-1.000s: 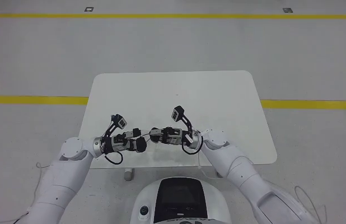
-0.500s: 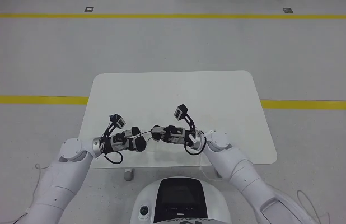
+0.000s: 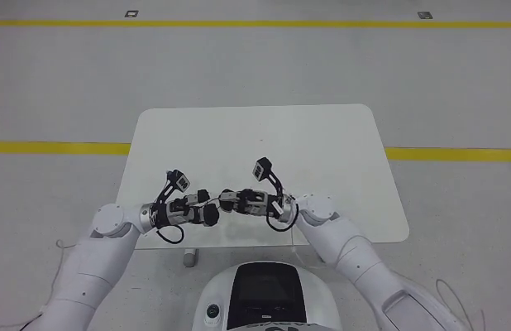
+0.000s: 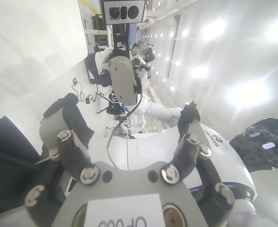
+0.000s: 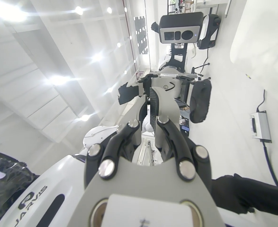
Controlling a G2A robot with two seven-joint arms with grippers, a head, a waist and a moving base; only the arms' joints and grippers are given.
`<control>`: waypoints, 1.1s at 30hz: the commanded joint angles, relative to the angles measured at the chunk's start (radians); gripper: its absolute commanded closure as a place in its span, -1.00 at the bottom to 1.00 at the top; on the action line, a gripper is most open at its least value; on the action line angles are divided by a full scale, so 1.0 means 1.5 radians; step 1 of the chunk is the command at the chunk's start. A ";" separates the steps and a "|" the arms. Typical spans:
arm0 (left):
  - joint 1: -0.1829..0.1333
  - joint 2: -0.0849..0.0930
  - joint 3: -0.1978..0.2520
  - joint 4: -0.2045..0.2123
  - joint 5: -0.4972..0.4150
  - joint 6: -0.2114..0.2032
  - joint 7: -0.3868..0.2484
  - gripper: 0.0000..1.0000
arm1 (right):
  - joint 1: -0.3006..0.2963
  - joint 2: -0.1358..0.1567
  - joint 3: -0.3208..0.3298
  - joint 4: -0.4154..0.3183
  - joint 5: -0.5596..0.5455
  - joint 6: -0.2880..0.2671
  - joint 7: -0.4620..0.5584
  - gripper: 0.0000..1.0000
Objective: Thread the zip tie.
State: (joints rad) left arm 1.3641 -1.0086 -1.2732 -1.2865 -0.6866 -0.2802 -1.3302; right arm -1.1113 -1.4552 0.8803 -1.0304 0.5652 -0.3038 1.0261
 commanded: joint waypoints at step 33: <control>0.002 0.014 0.013 -0.005 0.027 -0.012 0.015 1.00 | -0.013 0.025 0.012 -0.045 -0.082 0.060 -0.004 1.00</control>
State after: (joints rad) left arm 1.3679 -0.9875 -1.2551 -1.2942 -0.6462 -0.2982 -1.3079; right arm -1.1299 -1.4178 0.8987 -1.0968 0.4373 -0.2122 1.0187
